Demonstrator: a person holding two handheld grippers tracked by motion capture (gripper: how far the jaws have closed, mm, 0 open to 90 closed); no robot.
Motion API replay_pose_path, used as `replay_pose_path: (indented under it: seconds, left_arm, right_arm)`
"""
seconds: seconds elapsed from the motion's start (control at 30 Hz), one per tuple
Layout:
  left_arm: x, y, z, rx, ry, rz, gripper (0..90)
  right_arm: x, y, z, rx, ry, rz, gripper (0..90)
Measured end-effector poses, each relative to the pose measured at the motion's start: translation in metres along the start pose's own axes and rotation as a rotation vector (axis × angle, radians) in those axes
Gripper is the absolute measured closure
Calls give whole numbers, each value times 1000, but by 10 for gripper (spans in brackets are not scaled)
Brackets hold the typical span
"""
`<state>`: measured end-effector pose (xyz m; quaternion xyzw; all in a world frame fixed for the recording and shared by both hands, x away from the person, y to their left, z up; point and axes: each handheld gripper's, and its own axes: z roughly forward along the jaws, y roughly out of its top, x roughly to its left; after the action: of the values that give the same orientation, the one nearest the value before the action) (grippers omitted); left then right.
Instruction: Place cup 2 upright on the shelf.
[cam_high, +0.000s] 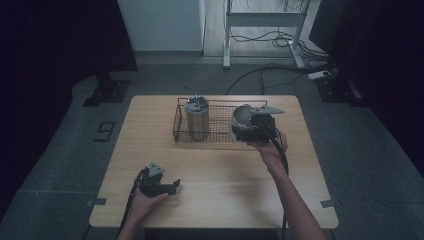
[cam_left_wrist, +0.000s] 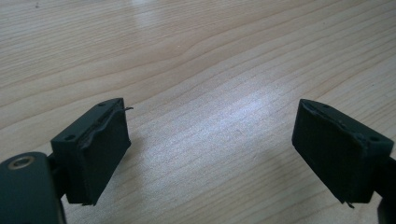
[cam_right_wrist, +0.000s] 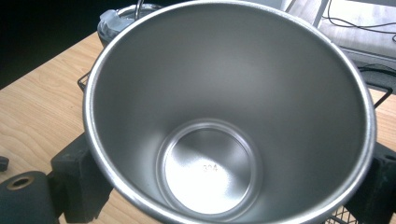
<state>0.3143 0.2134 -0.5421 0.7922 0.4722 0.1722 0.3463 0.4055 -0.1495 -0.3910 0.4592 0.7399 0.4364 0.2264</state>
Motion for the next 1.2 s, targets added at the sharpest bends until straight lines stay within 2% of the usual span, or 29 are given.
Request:
replay_pose_path:
  seconds: [0.23,1.2]
  left_arm:
    - [-1,0,1,3,0,1,112]
    - [-2,-1,3,8,-3,4,120]
  right_arm:
    - [-2,5,2,-1,0,-3,77]
    - [-25,15,35,48,-40,23,77]
